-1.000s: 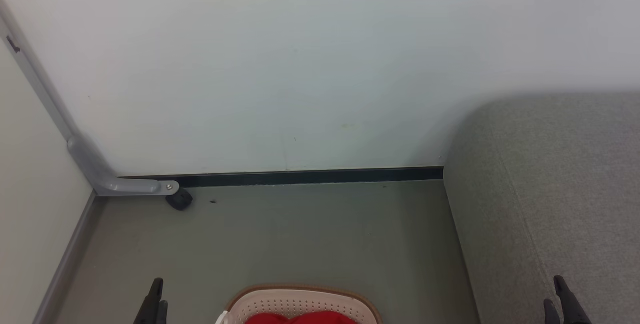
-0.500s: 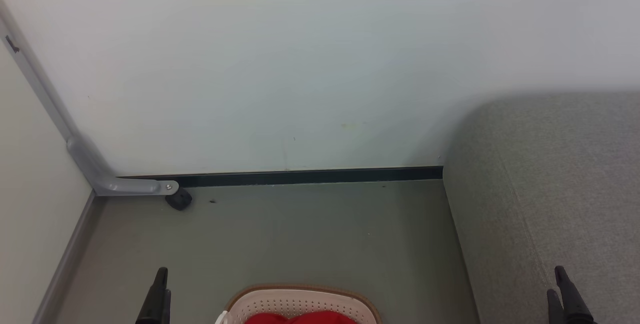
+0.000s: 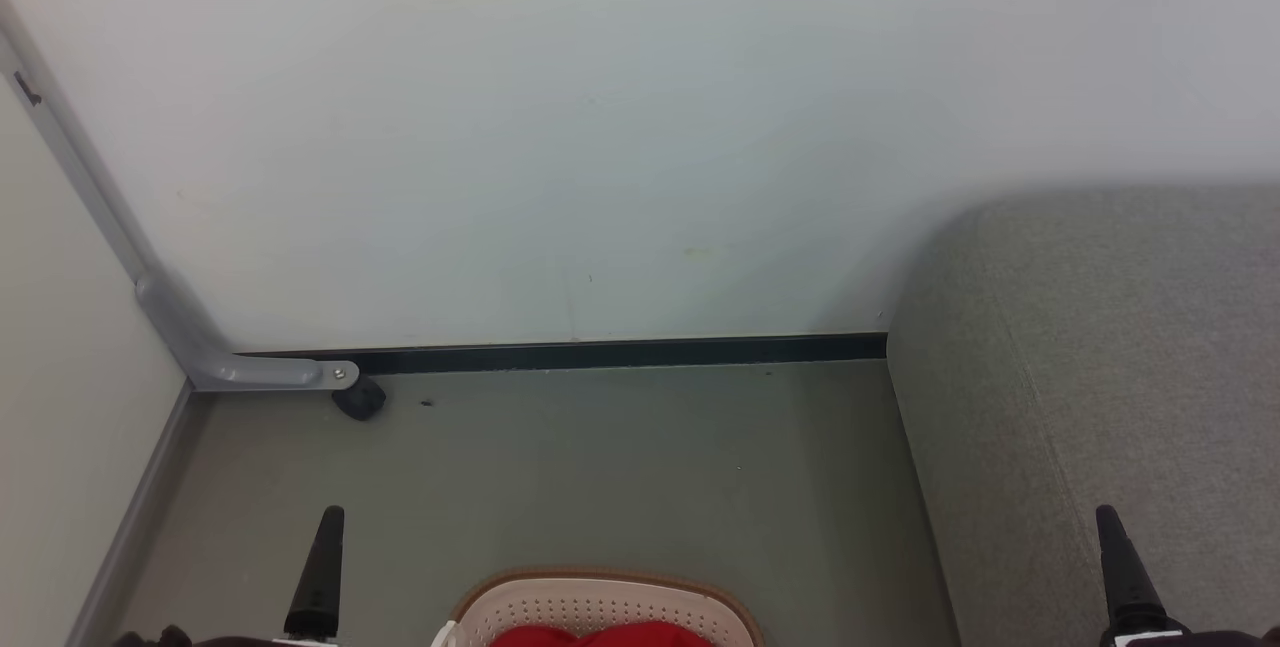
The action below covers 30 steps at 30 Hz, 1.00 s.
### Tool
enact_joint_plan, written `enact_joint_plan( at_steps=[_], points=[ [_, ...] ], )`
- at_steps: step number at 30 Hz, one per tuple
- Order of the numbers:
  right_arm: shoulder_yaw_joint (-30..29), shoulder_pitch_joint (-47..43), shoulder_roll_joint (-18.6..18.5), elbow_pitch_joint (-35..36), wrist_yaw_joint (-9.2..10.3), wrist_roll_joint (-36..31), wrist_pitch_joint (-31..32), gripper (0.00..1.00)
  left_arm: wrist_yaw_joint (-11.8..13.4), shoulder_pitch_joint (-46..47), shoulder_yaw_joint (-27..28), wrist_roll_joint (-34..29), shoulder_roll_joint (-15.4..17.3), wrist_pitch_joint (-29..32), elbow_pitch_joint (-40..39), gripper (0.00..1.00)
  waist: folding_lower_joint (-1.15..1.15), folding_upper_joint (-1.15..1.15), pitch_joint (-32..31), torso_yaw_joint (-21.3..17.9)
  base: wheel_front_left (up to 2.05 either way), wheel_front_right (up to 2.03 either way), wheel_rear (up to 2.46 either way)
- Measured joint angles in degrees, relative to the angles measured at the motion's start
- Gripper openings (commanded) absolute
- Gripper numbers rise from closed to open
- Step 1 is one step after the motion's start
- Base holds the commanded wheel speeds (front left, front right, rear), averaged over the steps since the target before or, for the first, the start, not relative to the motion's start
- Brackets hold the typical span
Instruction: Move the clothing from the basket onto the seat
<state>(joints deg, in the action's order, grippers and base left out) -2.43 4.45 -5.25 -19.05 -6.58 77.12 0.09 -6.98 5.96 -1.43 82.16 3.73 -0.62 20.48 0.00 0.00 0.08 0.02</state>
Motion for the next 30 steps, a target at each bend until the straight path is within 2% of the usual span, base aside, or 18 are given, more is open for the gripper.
enact_joint_plan(
  at_steps=[11,30],
  points=[
    [4.36,1.27,-3.38,-0.81,1.36,-12.1,-2.78,1.0,1.57,2.13,-2.83,-9.33,1.42,-2.1,0.85,1.0,0.0,0.0,-0.24,0.07,0.0,0.0,0.0],
    [11.1,3.02,-6.68,-1.93,3.56,-28.22,-6.79,1.0,5.57,3.31,-8.06,-28.04,3.36,-6.23,0.83,1.0,0.0,0.0,-1.17,0.21,0.0,0.0,0.0]
  ],
)
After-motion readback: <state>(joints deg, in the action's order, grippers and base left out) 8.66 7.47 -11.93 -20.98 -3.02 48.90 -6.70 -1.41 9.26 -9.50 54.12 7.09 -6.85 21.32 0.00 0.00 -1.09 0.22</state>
